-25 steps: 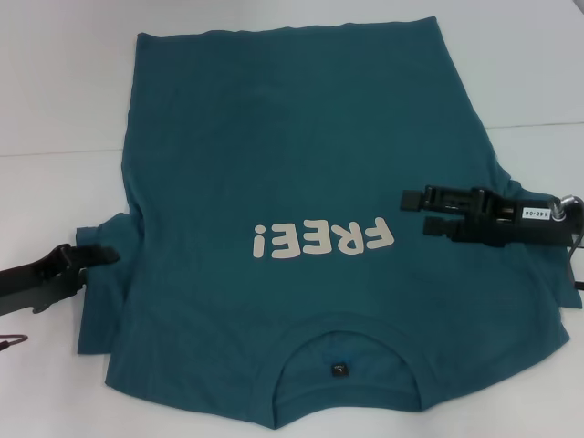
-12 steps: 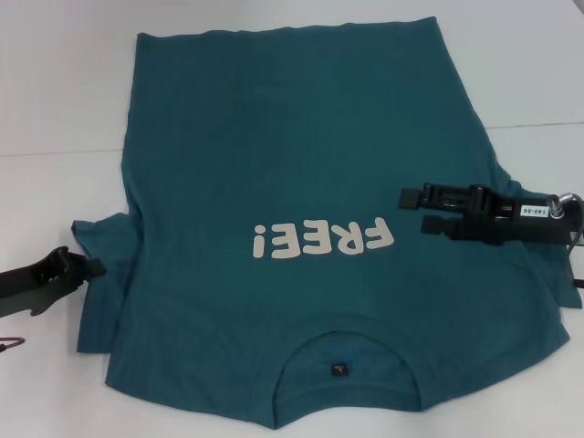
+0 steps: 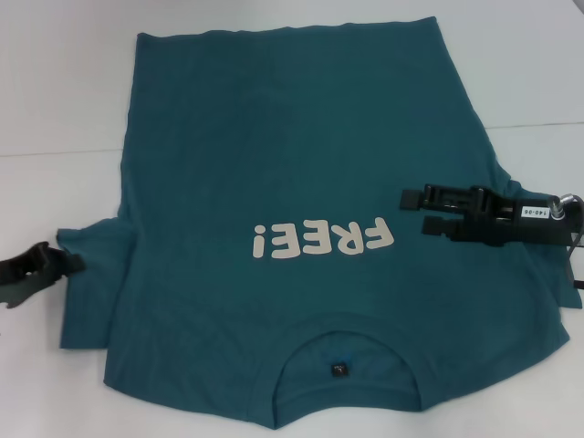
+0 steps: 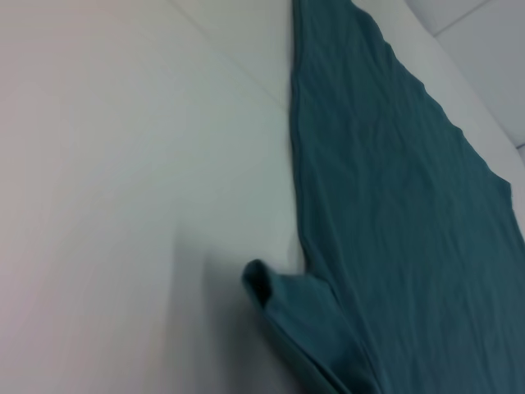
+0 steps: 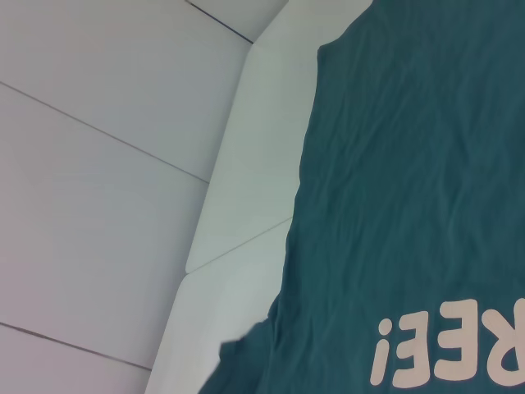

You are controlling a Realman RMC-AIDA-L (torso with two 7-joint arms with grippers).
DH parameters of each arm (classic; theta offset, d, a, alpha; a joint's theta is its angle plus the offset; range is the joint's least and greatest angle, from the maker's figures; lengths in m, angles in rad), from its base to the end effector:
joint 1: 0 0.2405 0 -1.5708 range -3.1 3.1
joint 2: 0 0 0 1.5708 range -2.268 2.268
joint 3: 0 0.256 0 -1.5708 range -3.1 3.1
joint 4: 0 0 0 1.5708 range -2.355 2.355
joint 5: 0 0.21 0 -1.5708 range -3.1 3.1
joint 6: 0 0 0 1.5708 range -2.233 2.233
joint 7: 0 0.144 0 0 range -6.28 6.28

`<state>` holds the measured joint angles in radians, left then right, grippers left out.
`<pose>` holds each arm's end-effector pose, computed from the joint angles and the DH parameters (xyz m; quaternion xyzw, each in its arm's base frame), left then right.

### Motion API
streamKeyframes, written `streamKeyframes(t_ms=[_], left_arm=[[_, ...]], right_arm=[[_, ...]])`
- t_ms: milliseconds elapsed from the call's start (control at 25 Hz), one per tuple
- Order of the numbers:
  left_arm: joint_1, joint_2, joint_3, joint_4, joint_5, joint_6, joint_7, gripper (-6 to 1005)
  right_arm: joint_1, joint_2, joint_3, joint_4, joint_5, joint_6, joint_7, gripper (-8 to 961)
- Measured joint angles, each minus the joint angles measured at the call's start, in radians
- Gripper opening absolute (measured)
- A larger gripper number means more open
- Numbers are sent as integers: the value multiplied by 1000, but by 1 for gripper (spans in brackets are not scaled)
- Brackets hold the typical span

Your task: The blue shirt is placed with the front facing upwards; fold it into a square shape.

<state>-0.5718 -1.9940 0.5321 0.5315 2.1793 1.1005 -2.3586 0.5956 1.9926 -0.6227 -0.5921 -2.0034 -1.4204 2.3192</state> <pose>-0.3409 0.3733 0.0338 -0.6439 -0.6857 -0.2387 0.2413 0.2750 0.3694 0.0337 -0.7246 0.6189 0.2888 0.0922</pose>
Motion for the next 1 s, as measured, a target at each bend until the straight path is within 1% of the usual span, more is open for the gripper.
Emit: streamKeyframes(t_ms=[240,480,720,920,1000], left_arm=[[-9,19,-2,53,75,-6,-44,0],[-42,38,-3,94,156,-3,-80,-1],[-70,58,3,135,190,38,-120,0],[-95,64,18,181,247,98,-198,0],[-102,64,52,216,272,124,-243,0]], right_arm=[[0,0,0,0,0,0,0,911],[3,0,0,0,0,0,3,911],[4,0,-2,0,0,0,7,911],[6,0,-3,6,0,0,7,911],[7,0,-4,8,0,0,7,911]])
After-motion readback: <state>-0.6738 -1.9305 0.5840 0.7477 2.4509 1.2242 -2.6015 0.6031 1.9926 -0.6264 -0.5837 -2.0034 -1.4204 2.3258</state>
